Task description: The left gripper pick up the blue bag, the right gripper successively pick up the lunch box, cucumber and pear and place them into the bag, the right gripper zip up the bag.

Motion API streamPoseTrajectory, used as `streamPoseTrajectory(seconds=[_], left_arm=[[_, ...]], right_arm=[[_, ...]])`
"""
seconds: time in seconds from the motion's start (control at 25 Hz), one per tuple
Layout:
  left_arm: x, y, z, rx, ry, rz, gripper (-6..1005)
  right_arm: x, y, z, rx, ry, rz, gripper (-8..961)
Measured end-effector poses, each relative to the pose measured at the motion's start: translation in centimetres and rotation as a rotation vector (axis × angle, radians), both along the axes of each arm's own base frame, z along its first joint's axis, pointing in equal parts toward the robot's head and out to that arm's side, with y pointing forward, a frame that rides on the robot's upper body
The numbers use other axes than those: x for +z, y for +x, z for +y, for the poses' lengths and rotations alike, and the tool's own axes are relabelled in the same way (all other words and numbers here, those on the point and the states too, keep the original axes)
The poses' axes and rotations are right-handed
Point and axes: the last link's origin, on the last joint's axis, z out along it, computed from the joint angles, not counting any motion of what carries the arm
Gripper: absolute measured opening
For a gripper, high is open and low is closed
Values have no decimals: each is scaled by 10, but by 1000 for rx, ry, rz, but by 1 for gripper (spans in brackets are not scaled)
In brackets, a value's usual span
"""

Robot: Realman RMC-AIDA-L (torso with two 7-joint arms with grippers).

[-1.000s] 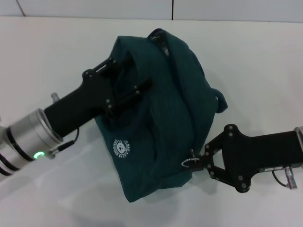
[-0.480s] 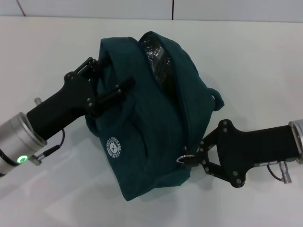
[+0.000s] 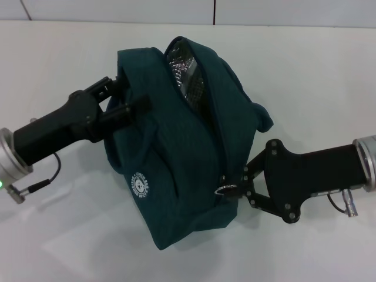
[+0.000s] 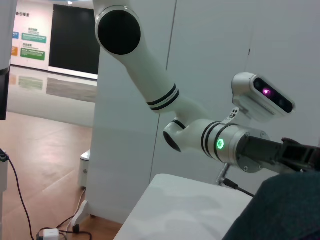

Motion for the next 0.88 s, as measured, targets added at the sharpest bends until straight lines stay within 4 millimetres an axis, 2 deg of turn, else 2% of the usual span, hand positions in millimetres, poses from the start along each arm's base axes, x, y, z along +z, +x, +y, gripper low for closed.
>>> streamPoseTrajectory(seconds=[0.36,0.52,0.76,0.84,0.88], left_arm=[[28,-7,-10,31,-43,-45,866],[37,-13,-14,58,6,-68,858],[32,-16,-28,26,117,-45,845],[22,-14,-45,-62,189,-5,840],[21,-14,-47,-68,198,0,838]], right_arm=[[0,-2,1,28,6,-4,17],[0,-1,-1,29,-1,0,17],[-2,-4,-3,51,-15,0,17],[-3,-6,-3,65,-11,8,17],[-3,-7,-3,78,-1,17,17]])
